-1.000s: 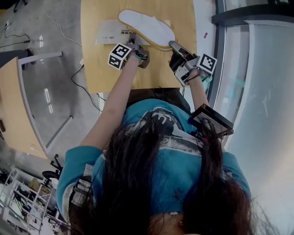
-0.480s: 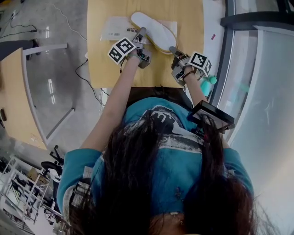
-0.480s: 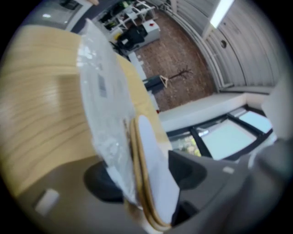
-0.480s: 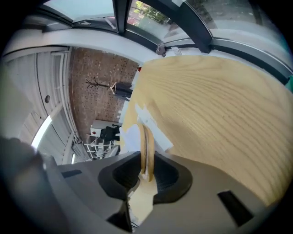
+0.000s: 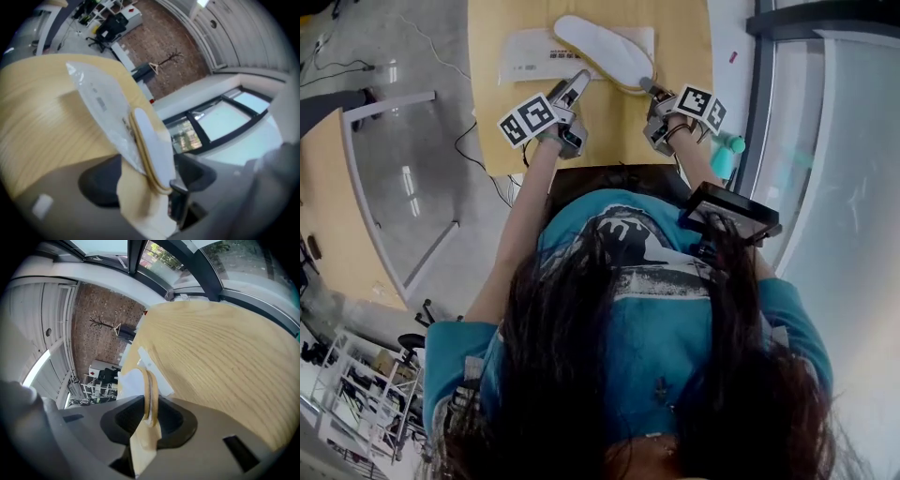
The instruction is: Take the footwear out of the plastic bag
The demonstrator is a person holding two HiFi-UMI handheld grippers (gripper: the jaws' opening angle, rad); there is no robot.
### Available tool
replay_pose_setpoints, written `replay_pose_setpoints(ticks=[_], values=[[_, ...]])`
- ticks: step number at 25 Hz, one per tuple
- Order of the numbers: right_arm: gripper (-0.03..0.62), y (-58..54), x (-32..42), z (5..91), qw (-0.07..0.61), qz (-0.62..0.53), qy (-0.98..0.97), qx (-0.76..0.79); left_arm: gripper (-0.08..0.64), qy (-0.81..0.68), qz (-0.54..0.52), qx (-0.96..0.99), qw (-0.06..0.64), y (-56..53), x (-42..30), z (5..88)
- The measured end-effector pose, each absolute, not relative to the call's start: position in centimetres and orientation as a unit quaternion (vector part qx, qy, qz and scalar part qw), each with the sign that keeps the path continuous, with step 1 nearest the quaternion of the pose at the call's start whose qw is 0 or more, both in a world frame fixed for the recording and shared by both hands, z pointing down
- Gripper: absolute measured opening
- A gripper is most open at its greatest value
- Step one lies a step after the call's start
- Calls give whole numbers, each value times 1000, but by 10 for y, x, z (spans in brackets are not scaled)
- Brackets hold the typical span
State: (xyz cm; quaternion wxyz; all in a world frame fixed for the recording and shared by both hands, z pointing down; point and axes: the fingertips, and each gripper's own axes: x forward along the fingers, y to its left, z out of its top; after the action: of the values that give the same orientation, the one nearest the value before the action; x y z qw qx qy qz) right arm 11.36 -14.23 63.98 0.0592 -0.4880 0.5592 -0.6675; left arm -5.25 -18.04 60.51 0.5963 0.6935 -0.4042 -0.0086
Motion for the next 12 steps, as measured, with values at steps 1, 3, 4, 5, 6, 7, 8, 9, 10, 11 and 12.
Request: replay_pose_setpoints(ticks=[1,3,4,5,6,7,8,9,10,11,12], values=[[80,-146,112,641,59,-665,563,-488,368,-390,-22,693,605,-174,-55,602],[80,-155,111,642,58,-660,568,-488,368,-376,-51,693,613,-165,-60,594],[80,-160,111,642,59,-658,570,-489,367,-374,-63,696,610,-162,-63,589],[80,-164,109,641,60,-656,572,-489,346,-371,-73,702,604,-160,-65,584],[80,-169,106,640,62,-654,574,-489,308,-365,-83,711,596,-157,-69,577],[80,-172,102,638,64,-652,578,-486,267,-358,-94,720,587,-155,-73,570],[80,-176,98,636,66,-650,584,-481,234,-352,-106,728,578,-153,-77,562],[80,-178,95,635,69,-649,590,-475,219,-347,-117,735,571,-152,-80,555],[81,-180,93,633,71,-649,594,-469,213,-344,-125,739,565,-150,-83,550],[91,-180,93,633,71,-650,597,-465,212,-341,-130,743,561,-149,-85,546],[110,-180,94,633,69,-650,598,-464,212,-341,-131,746,557,-148,-87,544]])
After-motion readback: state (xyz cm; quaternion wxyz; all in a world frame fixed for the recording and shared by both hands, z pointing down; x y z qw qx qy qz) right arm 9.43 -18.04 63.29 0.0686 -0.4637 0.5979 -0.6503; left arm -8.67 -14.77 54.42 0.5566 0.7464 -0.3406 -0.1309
